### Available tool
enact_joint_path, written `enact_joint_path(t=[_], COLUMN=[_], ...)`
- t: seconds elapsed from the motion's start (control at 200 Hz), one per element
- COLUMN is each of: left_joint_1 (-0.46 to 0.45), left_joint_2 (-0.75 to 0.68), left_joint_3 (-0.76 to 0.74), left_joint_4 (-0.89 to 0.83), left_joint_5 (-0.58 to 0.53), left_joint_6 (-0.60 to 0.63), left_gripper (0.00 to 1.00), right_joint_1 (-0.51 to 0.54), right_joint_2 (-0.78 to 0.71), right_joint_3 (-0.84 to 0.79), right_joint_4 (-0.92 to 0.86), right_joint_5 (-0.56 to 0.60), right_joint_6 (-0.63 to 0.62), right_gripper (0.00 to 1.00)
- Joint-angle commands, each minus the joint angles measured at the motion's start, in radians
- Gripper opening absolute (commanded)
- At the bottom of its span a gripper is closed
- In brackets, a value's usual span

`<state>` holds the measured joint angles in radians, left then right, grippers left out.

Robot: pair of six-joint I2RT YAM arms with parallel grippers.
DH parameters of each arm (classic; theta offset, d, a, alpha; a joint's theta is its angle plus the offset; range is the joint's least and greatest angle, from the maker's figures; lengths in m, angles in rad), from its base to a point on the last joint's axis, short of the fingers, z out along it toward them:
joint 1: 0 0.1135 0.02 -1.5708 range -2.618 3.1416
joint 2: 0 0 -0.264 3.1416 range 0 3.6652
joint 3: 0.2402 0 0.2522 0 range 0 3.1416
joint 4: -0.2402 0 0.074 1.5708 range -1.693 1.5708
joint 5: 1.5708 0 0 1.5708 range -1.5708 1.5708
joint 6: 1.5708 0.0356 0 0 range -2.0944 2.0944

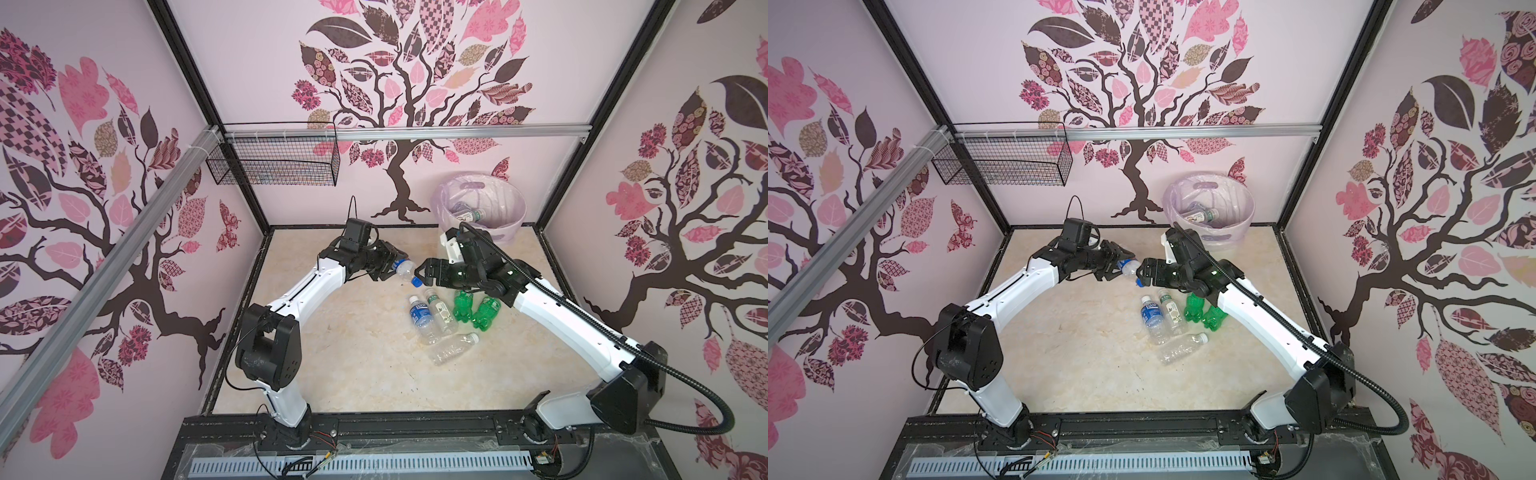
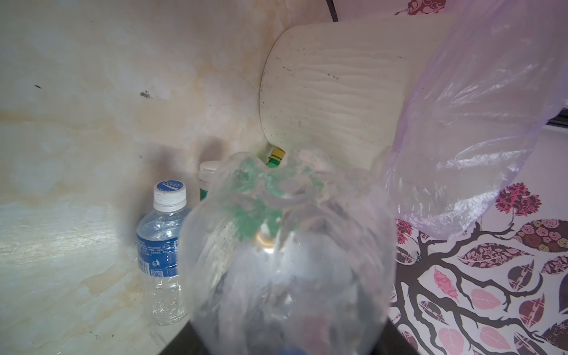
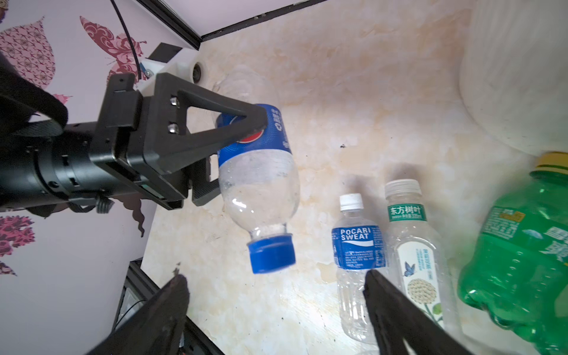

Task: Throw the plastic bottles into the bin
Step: 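Grasp the Pepsi bottle with the right gripper while the left gripper holds it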

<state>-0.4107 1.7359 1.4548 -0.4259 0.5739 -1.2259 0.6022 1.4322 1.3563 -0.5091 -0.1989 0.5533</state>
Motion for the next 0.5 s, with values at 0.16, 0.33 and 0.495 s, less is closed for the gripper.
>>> enact_joint_path(t=[0.16, 0.33, 0.495], left_joint_1=[-0.04, -0.057, -0.062], left_joint_2=[-0.019, -0.033, -0.071], left_joint_3=[0.1, 0.084, 0.039], left_joint_4=[0.018, 0.035, 0.039], left_joint_5=[0.016, 0.035, 0.027], left_joint_6=[-0.044, -0.067, -0.077], left_gripper=[0.53, 0.52, 0.52], right_joint_1=[0.007, 0.007, 0.006], right_joint_2=[0.069, 0.079, 0.1], right_joint_3=[0.061, 0.059, 0.088], right_joint_4=[0.012, 0.043, 0.047], right_joint_5=[-0.031, -0.025, -0.026], right_joint_6=[-0.024, -0.028, -0.034], right_gripper=[0.87, 0.84, 0.78])
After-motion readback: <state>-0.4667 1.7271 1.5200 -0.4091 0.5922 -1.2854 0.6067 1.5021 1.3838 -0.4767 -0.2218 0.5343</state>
